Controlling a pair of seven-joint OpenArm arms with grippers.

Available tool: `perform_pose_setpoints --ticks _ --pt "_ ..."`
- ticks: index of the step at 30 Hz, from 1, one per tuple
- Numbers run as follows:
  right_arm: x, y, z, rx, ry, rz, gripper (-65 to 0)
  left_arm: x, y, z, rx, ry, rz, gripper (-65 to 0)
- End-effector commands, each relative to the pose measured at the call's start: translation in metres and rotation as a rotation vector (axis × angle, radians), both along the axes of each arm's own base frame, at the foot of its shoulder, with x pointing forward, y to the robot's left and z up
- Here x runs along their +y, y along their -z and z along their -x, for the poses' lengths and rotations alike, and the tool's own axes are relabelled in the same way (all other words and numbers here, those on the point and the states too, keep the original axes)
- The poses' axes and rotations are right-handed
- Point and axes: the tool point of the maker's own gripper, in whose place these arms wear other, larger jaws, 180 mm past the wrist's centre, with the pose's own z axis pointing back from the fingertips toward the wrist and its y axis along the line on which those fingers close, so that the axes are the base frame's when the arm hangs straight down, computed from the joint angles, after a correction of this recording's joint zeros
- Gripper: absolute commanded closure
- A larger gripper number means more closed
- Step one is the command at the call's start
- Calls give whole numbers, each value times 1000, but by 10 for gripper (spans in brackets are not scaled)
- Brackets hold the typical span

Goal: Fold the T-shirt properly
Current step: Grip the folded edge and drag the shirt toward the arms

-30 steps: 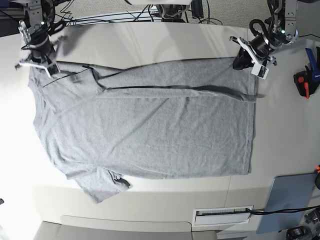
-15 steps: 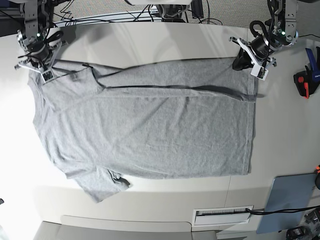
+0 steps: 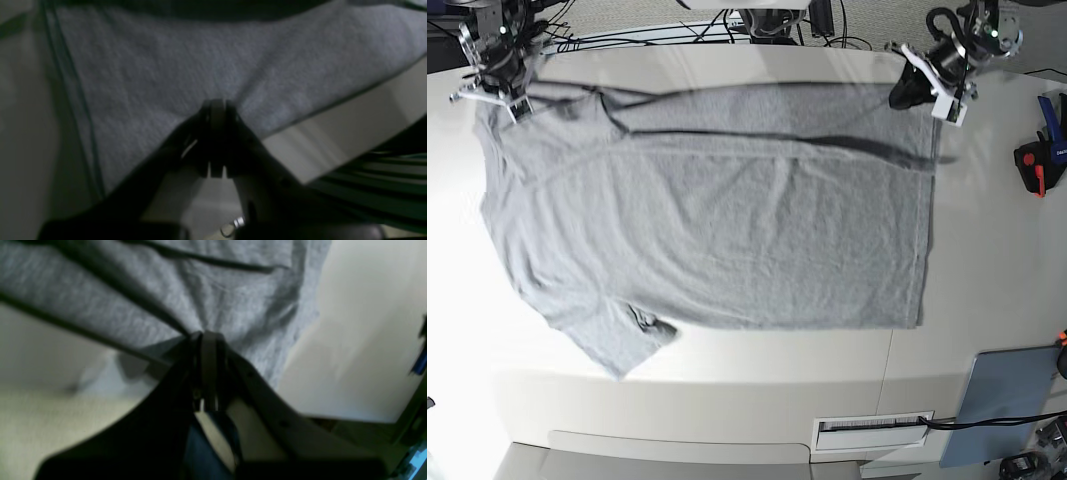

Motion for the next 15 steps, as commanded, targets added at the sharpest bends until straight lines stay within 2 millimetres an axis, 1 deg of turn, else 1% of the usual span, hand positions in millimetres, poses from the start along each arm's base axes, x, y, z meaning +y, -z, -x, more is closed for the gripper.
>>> perform_pose_setpoints --ticks 1,4,6,11,13,15 --pt "-7 -6 7 23 0 25 0 25 43 73 308 108 -210 0" --pt "-10 -15 13 13 -7 35 0 31 40 79 312 94 -219 0" --pt "-10 -17 9 -10 -15 29 0 33 34 73 275 84 -213 0" --pt "-9 -24 -16 -78 -24 25 0 24 22 62 227 125 -191 0" --pt "-10 -27 -24 -96 -18 30 0 24 21 63 241 137 -200 0" --pt "-10 -28 -29 -108 -17 31 0 24 21 66 257 145 -207 0"
